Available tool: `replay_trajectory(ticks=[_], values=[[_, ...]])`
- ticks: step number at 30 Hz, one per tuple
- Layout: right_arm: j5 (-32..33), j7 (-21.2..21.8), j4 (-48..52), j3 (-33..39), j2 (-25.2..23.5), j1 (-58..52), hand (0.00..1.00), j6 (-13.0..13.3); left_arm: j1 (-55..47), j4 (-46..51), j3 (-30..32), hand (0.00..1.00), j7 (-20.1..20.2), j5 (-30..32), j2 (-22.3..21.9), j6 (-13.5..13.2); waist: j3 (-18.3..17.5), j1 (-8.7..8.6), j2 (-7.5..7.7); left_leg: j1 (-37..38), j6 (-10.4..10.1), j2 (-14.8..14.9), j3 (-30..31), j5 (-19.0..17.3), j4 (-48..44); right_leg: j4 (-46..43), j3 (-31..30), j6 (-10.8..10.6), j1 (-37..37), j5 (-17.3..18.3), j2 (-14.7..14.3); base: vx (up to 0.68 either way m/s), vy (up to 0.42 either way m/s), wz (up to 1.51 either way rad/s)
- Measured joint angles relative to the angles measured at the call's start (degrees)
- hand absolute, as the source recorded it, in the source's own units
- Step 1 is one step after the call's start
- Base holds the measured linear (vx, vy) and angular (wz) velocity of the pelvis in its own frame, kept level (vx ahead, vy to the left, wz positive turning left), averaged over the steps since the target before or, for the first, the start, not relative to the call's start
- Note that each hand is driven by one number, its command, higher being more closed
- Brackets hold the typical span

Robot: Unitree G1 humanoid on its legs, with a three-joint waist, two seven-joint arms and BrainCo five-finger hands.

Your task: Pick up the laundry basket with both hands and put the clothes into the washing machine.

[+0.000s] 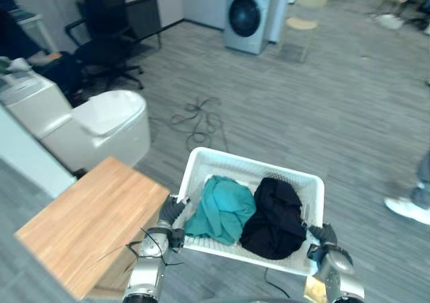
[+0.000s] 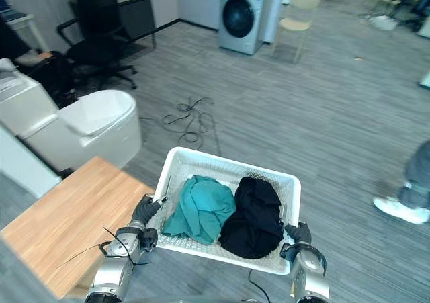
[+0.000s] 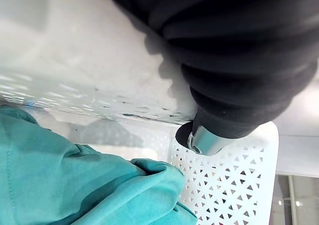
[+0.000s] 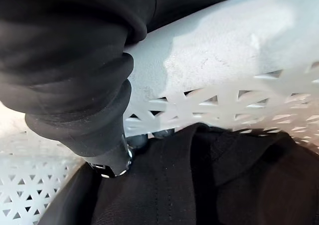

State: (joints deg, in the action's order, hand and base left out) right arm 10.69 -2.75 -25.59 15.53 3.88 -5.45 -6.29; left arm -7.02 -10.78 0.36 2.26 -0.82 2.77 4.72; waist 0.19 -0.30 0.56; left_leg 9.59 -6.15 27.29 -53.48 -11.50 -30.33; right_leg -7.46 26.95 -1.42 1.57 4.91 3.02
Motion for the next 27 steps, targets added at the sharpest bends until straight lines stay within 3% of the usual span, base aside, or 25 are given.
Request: replay_trajectory(ticks=[1,2,3,4,5,6,7,8,9,11,12,13,14,15,16,19,20,21,22,23,24,25,27], values=[[-0.1,0.1,0.1,-1.0,0.5,0.0,1.00,0.2,-0.9,0.0,0.3,1.00,-0.1,-1.4,0.1,-0.1,1.3,0.39,-2.13,-1.5,8.7,7.5,2.3,1.7,-13.0,0.7,-3.3,1.6,2.0,1.1,-3.6,0.06,-0.143,-0.96],[-0.1,0.2,0.2,-1.4,0.6,0.1,1.00,0.3,-1.0,0.0,0.4,1.00,-0.1,-2.0,0.1,-0.2,1.9,1.05,-2.61,-3.6,13.6,9.8,6.1,4.3,-17.9,0.9,-4.9,2.1,2.9,1.4,-4.7,0.10,-0.082,-1.39],[-0.2,0.2,0.2,-2.2,0.9,0.3,1.00,0.4,-1.6,-0.1,0.5,1.00,-0.3,-3.8,0.2,-0.3,2.9,1.71,-2.74,-8.8,17.6,10.4,17.7,11.0,-25.2,1.1,-7.9,2.9,4.1,2.0,-5.2,0.15,0.038,-1.21],[-0.7,0.2,0.5,-3.1,1.3,0.7,1.00,0.4,-2.3,-0.2,0.4,1.00,-0.5,-5.5,0.0,-0.4,3.9,1.92,-2.87,-15.6,14.8,6.1,29.4,8.1,-30.8,1.1,-10.4,3.7,4.1,3.1,-5.1,0.16,0.093,-1.12],[-1.2,0.0,0.6,-3.1,1.5,0.8,1.00,0.3,-2.4,-0.2,0.4,1.00,-0.7,-5.9,-0.6,-0.5,4.7,1.95,-2.97,-18.6,13.7,2.4,34.0,5.7,-32.3,1.0,-11.9,3.7,4.3,3.5,-4.8,0.20,0.116,-1.01],[-2.0,-0.4,0.7,-3.4,2.0,1.2,1.00,0.3,-3.1,-0.2,0.5,1.00,-1.3,-6.6,-1.5,-0.7,5.9,2.87,-2.98,-22.7,10.8,-6.7,41.2,1.4,-32.0,0.5,-15.2,3.8,4.3,4.3,-3.3,0.17,0.105,-1.08],[-2.1,-0.4,0.6,-4.4,2.8,1.2,1.00,0.2,-3.8,-0.1,0.5,1.00,-1.5,-7.2,-1.6,-0.7,6.4,4.19,-2.69,-25.0,7.9,-13.1,45.4,-0.6,-28.6,0.5,-17.8,3.3,4.3,4.6,-2.0,0.23,0.169,-1.47],[-2.1,-0.4,0.7,-5.2,3.2,1.3,1.00,0.2,-4.7,0.1,0.7,1.00,-2.1,-7.6,-1.5,-0.8,6.6,5.32,-2.68,-26.8,6.6,-16.8,46.9,-1.5,-22.9,0.8,-20.4,2.8,4.6,4.8,-1.5,0.27,0.192,-1.58],[-2.0,-0.1,0.7,-6.6,3.2,1.3,1.00,0.2,-5.7,0.4,1.6,1.00,-2.4,-7.6,-1.3,-0.9,6.7,5.95,-2.89,-28.0,6.2,-17.9,46.7,-1.2,-12.2,2.0,-22.3,1.2,5.8,4.7,-1.3,0.30,0.198,-1.23],[-1.9,-0.2,1.8,-7.9,3.1,0.9,1.00,0.1,-6.1,0.8,2.3,1.00,-2.3,-7.6,-1.4,-1.0,7.3,5.57,-3.22,-29.4,5.3,-17.2,43.7,0.7,2.7,3.2,-23.2,-1.0,9.1,5.5,-0.8,0.40,0.229,-0.68],[-1.9,-0.4,2.5,-8.2,3.1,0.8,1.00,0.1,-7.2,2.3,2.3,1.00,-2.3,-7.7,-1.5,-1.1,7.2,5.92,-1.70,-28.6,5.1,-17.9,41.3,7.3,6.2,3.7,-24.6,-2.2,10.0,6.8,1.1,0.46,0.272,-0.52],[-1.9,-0.4,2.9,-8.4,2.9,0.9,1.00,0.2,-7.7,3.3,2.3,1.00,-2.4,-7.7,-1.3,-1.5,7.0,5.98,-1.33,-28.6,5.9,-19.3,40.5,8.5,6.3,4.3,-25.7,-2.3,10.7,7.7,1.8,0.49,0.289,-0.26],[-1.7,-0.8,3.2,-8.0,2.9,1.8,1.00,1.1,-7.0,4.7,2.3,1.00,-2.5,-7.6,-1.5,-2.0,6.7,5.11,0.42,-30.2,8.0,-21.6,40.7,5.5,3.6,5.2,-26.4,-2.1,11.1,8.4,3.6,0.50,0.284,0.08],[-1.8,-1.0,2.9,-7.6,3.7,3.9,1.00,1.2,-6.3,4.7,2.6,1.00,-3.1,-7.8,-2.2,-2.6,6.8,4.33,0.63,-32.0,10.3,-22.5,40.7,2.0,-0.5,4.6,-27.4,-2.9,10.8,8.0,5.1,0.58,0.393,0.18],[-1.8,-1.0,2.6,-7.8,3.8,4.6,1.00,1.2,-6.3,4.7,2.6,1.00,-3.7,-8.1,-2.4,-2.6,6.8,4.54,0.66,-32.0,11.0,-22.9,40.4,0.6,-1.7,3.4,-28.3,-2.9,10.6,8.0,6.0,0.49,0.376,-0.07],[-1.8,-0.7,0.3,-7.9,3.9,5.1,1.00,1.2,-7.3,4.7,2.6,1.00,-4.1,-8.3,-2.3,-2.8,6.7,5.90,0.93,-25.2,13.0,-26.2,36.8,-4.3,-0.9,-16.5,-32.1,-6.0,5.6,8.8,9.1,0.56,0.404,-0.21],[-1.8,-0.7,-1.2,-7.9,3.2,5.0,1.00,1.3,-8.0,4.5,2.3,1.00,-4.1,-8.2,-1.4,-2.7,6.8,5.62,1.15,-20.4,13.5,-28.4,36.6,-5.0,2.0,-32.0,-34.1,-11.5,1.0,5.6,9.1,0.40,0.207,0.12],[-1.8,-0.7,-1.3,-8.1,2.6,4.2,1.00,1.3,-8.5,4.5,1.7,1.00,-4.2,-8.2,-0.7,-2.5,6.9,5.13,1.29,-16.6,13.5,-29.9,37.0,-5.0,4.7,-44.0,-34.4,-13.3,-2.5,2.8,8.9,0.49,0.211,0.37],[-1.8,-0.5,-0.9,-8.2,2.1,3.2,1.00,1.4,-9.1,4.6,1.8,1.00,-4.2,-8.1,-0.1,-2.6,7.0,4.10,1.01,-12.4,13.5,-31.1,38.0,-5.0,8.1,-55.6,-32.8,-11.6,-7.0,1.8,7.9,0.37,0.139,0.36],[-1.8,-0.4,-0.9,-8.2,2.0,2.9,1.00,1.4,-9.2,4.6,1.7,1.00,-4.2,-8.1,0.1,-2.6,7.1,3.95,0.77,-10.3,13.5,-31.4,38.4,-5.0,9.8,-59.0,-31.6,-10.7,-9.2,2.2,7.6,0.45,0.155,0.25],[-1.8,-0.3,-0.9,-8.2,2.0,2.8,1.00,1.4,-9.3,4.6,1.5,1.00,-4.2,-8.1,0.3,-2.5,7.3,3.92,0.39,-7.6,13.5,-31.6,38.6,-5.0,12.3,-61.4,-28.9,-8.3,-12.6,3.5,7.7,0.42,0.132,0.08],[-1.8,-0.3,-0.7,-8.2,1.5,2.8,1.00,1.4,-9.2,4.6,1.3,1.00,-4.3,-8.1,0.4,-2.5,7.4,3.39,0.18,-4.5,13.5,-31.6,39.2,-5.0,15.0,-59.7,-24.1,-4.8,-16.5,5.6,8.8,0.52,0.142,0.14],[-1.8,-0.4,0.3,-8.0,1.2,2.5,1.00,1.3,-8.6,4.6,1.2,1.00,-4.6,-8.1,0.7,-2.5,8.2,2.07,0.30,0.1,13.3,-31.5,40.5,-5.1,18.8,-51.8,-17.3,-2.2,-20.7,7.6,10.0,0.45,0.083,0.24]])
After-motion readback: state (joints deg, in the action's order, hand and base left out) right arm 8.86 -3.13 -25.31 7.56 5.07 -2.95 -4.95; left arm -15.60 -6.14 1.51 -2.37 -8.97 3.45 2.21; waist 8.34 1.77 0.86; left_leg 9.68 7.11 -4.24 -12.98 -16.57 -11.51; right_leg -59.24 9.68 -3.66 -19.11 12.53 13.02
